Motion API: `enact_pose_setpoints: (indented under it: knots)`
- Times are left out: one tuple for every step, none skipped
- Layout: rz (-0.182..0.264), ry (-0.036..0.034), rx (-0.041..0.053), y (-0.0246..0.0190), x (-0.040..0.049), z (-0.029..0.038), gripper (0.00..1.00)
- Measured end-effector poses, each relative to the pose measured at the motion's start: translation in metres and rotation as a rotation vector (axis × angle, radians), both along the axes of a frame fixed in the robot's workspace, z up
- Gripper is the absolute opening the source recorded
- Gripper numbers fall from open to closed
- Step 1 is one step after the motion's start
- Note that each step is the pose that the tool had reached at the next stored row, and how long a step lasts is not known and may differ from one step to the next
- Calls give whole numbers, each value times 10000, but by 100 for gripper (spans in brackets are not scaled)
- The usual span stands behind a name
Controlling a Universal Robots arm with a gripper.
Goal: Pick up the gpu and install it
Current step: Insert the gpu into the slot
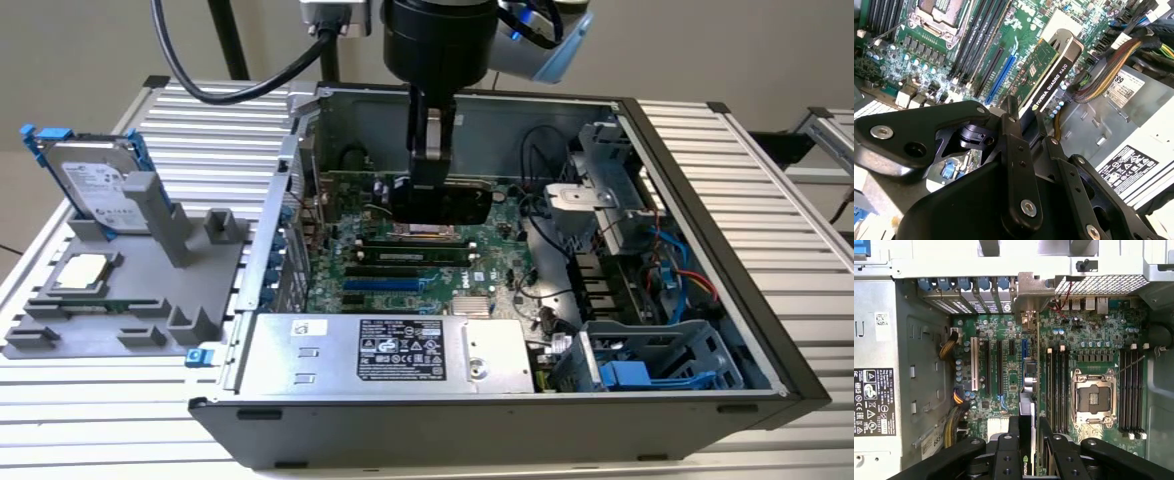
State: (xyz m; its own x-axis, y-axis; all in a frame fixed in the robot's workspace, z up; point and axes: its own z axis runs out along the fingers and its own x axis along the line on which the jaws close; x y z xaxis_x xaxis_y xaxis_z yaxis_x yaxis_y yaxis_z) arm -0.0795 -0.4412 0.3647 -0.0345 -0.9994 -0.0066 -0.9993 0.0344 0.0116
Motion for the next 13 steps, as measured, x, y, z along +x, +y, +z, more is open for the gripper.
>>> enact_pose_setpoints:
  knots:
    - [1, 0, 0, 0, 0, -1, 0]
    - [2, 0, 0, 0, 0, -2, 0]
    - [3, 0, 0, 0, 0, -3, 0]
    - [4, 0, 0, 0, 0, -5, 0]
    - [5, 0, 0, 0, 0, -6, 0]
    - [7, 0, 0, 0, 0, -10, 0]
    - [9, 0, 0, 0, 0, -13, 0]
    - [10, 0, 0, 0, 0, -14, 0]
    - [11, 0, 0, 0, 0, -16, 0]
    - [12, 0, 0, 0, 0, -18, 0]
    - [13, 0, 0, 0, 0, -20, 0]
    - [14, 0, 0, 0, 0, -22, 0]
    - [15, 0, 1, 0, 0, -24, 0]
